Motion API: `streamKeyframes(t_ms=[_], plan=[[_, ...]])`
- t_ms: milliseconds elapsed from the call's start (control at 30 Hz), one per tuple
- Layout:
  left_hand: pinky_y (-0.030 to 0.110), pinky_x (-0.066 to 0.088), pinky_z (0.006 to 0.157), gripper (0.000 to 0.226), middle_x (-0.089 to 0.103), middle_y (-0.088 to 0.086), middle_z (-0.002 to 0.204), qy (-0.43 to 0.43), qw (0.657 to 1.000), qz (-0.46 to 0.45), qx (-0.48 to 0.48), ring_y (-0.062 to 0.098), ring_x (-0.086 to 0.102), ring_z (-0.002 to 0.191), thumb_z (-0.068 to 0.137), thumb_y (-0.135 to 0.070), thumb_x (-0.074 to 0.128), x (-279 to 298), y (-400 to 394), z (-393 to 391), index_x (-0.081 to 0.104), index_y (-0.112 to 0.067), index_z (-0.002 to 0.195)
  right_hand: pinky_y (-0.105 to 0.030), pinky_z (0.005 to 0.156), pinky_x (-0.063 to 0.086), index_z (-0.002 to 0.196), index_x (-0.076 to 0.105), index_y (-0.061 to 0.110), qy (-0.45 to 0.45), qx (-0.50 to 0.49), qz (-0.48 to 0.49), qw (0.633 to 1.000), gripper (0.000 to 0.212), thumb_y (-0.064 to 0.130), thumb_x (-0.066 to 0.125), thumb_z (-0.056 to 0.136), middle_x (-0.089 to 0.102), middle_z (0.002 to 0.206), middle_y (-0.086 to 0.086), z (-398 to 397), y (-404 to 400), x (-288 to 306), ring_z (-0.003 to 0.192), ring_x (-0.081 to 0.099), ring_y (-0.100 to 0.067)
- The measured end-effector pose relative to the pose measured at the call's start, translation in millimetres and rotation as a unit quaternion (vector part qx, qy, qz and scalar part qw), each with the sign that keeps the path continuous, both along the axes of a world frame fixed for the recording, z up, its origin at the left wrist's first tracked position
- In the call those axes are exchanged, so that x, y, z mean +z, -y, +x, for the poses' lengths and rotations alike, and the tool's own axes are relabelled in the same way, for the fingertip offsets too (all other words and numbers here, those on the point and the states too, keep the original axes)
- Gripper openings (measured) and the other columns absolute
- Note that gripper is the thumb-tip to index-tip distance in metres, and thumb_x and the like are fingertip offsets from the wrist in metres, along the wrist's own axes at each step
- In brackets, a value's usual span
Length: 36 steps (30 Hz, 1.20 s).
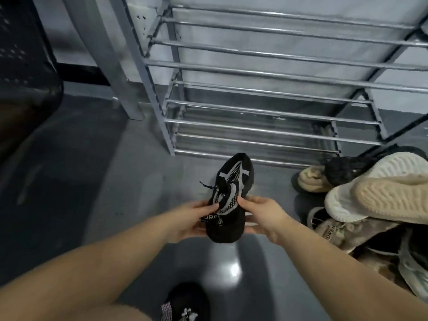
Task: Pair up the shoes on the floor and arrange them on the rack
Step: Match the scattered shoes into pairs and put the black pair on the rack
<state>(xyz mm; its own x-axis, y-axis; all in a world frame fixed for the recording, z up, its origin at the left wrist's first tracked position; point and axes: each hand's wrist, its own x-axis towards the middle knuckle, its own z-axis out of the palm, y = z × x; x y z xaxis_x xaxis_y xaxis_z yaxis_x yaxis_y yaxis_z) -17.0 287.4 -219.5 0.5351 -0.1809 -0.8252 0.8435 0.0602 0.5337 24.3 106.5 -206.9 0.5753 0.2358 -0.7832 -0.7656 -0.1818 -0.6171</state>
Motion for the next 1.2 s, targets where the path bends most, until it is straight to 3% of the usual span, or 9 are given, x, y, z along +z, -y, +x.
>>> streamKeyframes(t_ms=[267, 400, 567, 733, 867, 967, 1067, 1133, 1200], plan=[[0.025, 0.057, 0.078, 0.042, 0.068, 0.001, 0.114, 0.010, 0.997, 0.042, 0.061, 0.015, 0.067, 0.100, 0.089, -0.032, 0.061, -53.9, -33.7, -5.3, 0.053, -0.021, 0.128, -0.023, 0.062, 0.054, 0.131, 0.054, 0.015, 0.012, 0.032, -0.035, 0.999, 0.035, 0.019, 0.053, 0.096, 0.067, 0.109, -0.005, 9.1, -49.2, -45.3, 0.087, 0.065, -0.016], [0.027, 0.055, 0.083, 0.047, 0.068, 0.000, 0.115, 0.002, 0.994, 0.072, 0.085, 0.015, 0.067, 0.102, 0.089, -0.029, 0.062, -69.4, -55.0, -7.8, 0.049, -0.021, 0.134, -0.034, 0.080, 0.053, 0.133, 0.050, 0.009, -0.001, 0.039, -0.026, 0.999, 0.035, 0.008, 0.049, 0.097, 0.062, 0.126, -0.010, 9.4, -75.5, -61.4, 0.113, 0.060, -0.028], [0.024, 0.055, 0.075, 0.051, 0.066, 0.002, 0.120, -0.011, 0.992, 0.093, 0.090, 0.015, 0.065, 0.103, 0.089, -0.025, 0.062, -76.9, -71.9, -13.0, 0.046, -0.020, 0.137, -0.037, 0.090, 0.050, 0.128, 0.055, 0.014, 0.010, 0.064, -0.019, 0.998, 0.035, 0.002, 0.045, 0.098, 0.063, 0.113, -0.003, 3.9, -96.8, -81.3, 0.105, 0.061, -0.022], [0.016, 0.054, 0.061, 0.051, 0.066, 0.000, 0.115, -0.020, 0.989, 0.111, 0.092, 0.008, 0.065, 0.092, 0.090, -0.024, 0.061, -82.2, -82.7, -15.8, 0.045, -0.020, 0.138, -0.047, 0.100, 0.047, 0.126, 0.059, 0.015, 0.045, 0.098, -0.037, 0.993, 0.034, 0.004, 0.050, 0.095, 0.065, 0.122, -0.011, -2.7, -112.5, -95.6, 0.113, 0.061, -0.027], [0.013, 0.052, 0.058, 0.046, 0.064, 0.000, 0.114, -0.019, 0.988, 0.126, 0.084, 0.005, 0.062, 0.088, 0.092, -0.024, 0.057, -89.2, -86.2, -12.5, 0.046, -0.018, 0.136, -0.043, 0.105, 0.043, 0.132, 0.054, 0.016, 0.045, 0.114, -0.029, 0.992, 0.038, 0.005, 0.049, 0.096, 0.062, 0.126, -0.007, -2.9, -119.9, -102.1, 0.119, 0.057, -0.025], [0.018, 0.051, 0.070, 0.044, 0.062, 0.002, 0.116, -0.029, 0.987, 0.138, 0.079, 0.009, 0.060, 0.093, 0.095, -0.024, 0.053, -89.7, -80.5, -12.2, 0.046, -0.013, 0.137, -0.031, 0.104, 0.040, 0.137, 0.047, 0.013, 0.046, 0.149, -0.027, 0.987, 0.042, 0.002, 0.046, 0.097, 0.057, 0.132, -0.007, -8.2, -118.3, -100.6, 0.125, 0.051, -0.022], [0.019, 0.039, 0.089, 0.049, 0.053, 0.001, 0.132, -0.007, 0.977, 0.208, 0.036, 0.016, 0.053, 0.113, 0.096, -0.027, 0.051, -88.0, -72.3, -10.8, 0.040, -0.009, 0.140, -0.021, 0.099, 0.033, 0.144, 0.035, 0.010, 0.039, 0.163, -0.017, 0.986, 0.048, 0.002, 0.044, 0.098, 0.049, 0.134, -0.001, -12.7, -109.8, -95.3, 0.128, 0.043, -0.012], [0.021, 0.032, 0.099, 0.064, 0.038, 0.001, 0.144, 0.028, 0.954, 0.298, -0.010, 0.021, 0.040, 0.132, 0.094, -0.032, 0.055, -86.4, -70.2, -9.4, 0.027, -0.008, 0.146, -0.021, 0.108, 0.026, 0.148, 0.027, 0.010, 0.058, 0.198, -0.060, 0.977, 0.054, 0.012, 0.048, 0.098, 0.038, 0.148, -0.002, -11.7, -102.4, -98.7, 0.138, 0.035, -0.014], [0.030, 0.021, 0.114, 0.082, 0.017, 0.007, 0.157, 0.082, 0.898, 0.403, -0.155, 0.023, 0.020, 0.143, 0.091, -0.040, 0.056, -85.5, -68.8, -8.6, 0.010, -0.011, 0.151, -0.024, 0.113, 0.020, 0.151, 0.019, 0.013, 0.114, 0.290, -0.156, 0.937, 0.061, 0.025, 0.048, 0.098, 0.027, 0.156, -0.005, -10.2, -92.3, -101.9, 0.143, 0.026, -0.018]])
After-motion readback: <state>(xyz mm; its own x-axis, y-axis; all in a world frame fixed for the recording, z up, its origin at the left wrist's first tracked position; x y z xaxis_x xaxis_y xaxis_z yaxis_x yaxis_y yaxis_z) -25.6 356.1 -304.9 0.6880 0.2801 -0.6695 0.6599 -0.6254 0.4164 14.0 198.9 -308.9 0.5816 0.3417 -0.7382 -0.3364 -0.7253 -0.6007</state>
